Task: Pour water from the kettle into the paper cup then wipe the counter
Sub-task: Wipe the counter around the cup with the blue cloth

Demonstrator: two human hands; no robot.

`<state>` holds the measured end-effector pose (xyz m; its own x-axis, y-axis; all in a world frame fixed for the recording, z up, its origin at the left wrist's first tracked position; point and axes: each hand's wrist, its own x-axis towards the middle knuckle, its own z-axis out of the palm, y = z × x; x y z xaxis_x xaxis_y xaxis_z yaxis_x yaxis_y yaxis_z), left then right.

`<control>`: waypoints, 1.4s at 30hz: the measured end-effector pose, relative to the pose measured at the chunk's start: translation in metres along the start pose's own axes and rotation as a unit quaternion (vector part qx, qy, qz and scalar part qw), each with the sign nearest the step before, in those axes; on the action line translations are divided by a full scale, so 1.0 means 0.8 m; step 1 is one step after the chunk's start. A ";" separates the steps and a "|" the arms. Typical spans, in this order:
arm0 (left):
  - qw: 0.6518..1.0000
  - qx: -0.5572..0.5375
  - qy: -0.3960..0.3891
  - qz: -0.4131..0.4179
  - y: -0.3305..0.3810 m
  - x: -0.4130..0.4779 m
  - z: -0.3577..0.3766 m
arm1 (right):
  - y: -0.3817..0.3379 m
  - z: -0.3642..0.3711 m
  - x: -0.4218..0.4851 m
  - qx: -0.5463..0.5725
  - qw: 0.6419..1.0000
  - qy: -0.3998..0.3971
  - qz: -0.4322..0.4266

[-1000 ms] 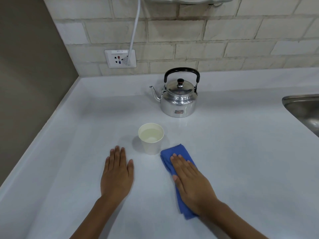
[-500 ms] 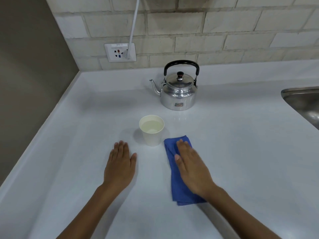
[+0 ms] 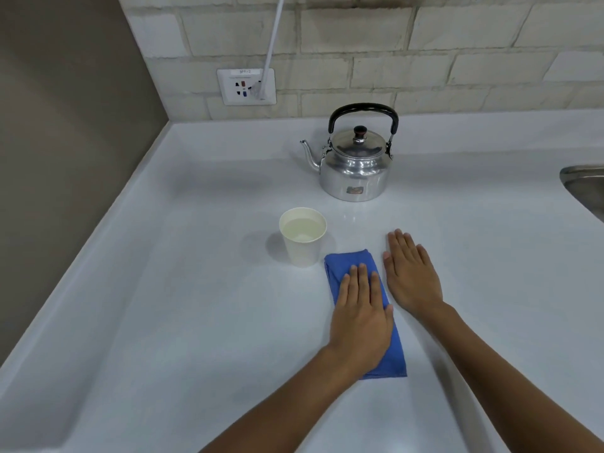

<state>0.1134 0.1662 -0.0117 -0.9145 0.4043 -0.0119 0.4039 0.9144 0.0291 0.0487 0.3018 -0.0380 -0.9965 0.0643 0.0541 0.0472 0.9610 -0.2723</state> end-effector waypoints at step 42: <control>0.990 -0.130 0.049 -0.022 -0.292 0.104 0.013 | -0.039 0.017 0.052 -0.006 0.999 -0.004 -0.044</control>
<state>-0.0570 -0.0136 -0.0303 -0.9338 0.3495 0.0771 0.3564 0.8891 0.2872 0.0046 0.2709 -0.0406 -0.9973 -0.0229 0.0693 -0.0400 0.9658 -0.2562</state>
